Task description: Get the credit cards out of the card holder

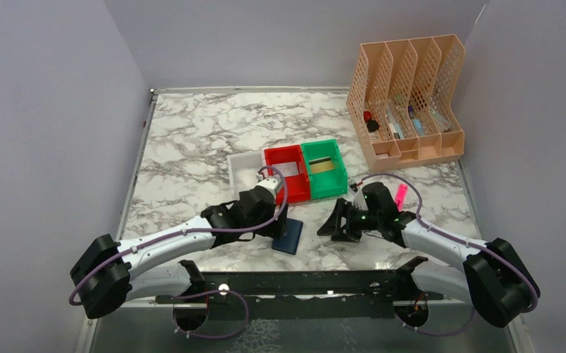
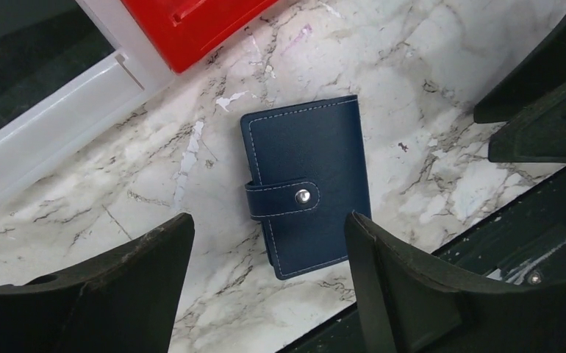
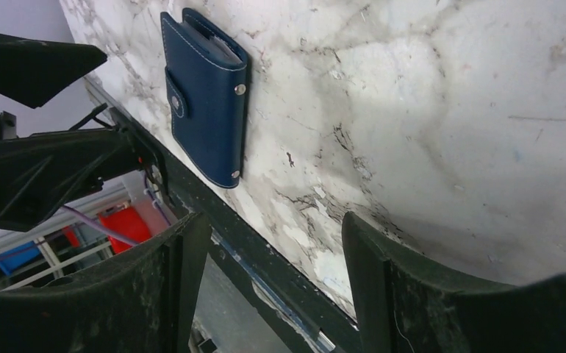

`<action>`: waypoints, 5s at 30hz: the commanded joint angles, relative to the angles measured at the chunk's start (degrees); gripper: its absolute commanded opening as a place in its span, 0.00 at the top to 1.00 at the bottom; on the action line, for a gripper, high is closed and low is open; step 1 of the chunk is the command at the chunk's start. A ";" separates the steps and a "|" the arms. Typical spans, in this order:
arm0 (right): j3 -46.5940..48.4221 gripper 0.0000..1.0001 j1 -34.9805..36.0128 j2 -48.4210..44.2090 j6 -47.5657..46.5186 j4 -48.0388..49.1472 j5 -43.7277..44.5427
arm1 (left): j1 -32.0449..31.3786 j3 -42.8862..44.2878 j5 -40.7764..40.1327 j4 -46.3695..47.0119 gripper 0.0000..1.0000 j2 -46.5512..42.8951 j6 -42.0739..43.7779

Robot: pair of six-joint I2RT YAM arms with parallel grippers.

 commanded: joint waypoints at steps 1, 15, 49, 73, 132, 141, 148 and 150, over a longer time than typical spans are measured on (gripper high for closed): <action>-2.54 0.29 0.63 -0.77 2.85 5.70 -2.71 | -3.79 2.16 -6.96 0.21 0.25 3.53 -2.91; -2.31 0.34 1.40 5.55 2.71 8.74 -3.50 | -8.30 7.95 -11.97 1.32 0.51 19.11 -2.31; 9.32 0.35 15.31 20.79 2.90 6.77 13.33 | -7.33 1.49 -5.24 8.16 1.00 13.03 -6.60; 16.11 0.37 16.72 24.08 -4.14 -4.19 19.97 | 0.73 -5.61 -1.05 5.52 0.68 4.43 -7.00; 19.39 0.34 16.72 23.41 -4.90 -8.38 17.95 | 0.73 -0.92 -6.92 -1.81 1.00 3.26 -6.16; 19.84 0.32 16.72 18.91 -3.50 -12.02 22.95 | 0.73 0.31 -4.51 0.13 1.00 -6.66 -5.78; 20.07 0.28 16.72 12.02 -1.29 -18.04 31.99 | 0.64 1.21 -0.05 0.89 1.00 -11.69 -4.94; 19.74 0.27 16.72 10.44 -0.61 -18.54 32.66 | 0.46 1.86 3.04 1.32 1.00 -10.06 -4.40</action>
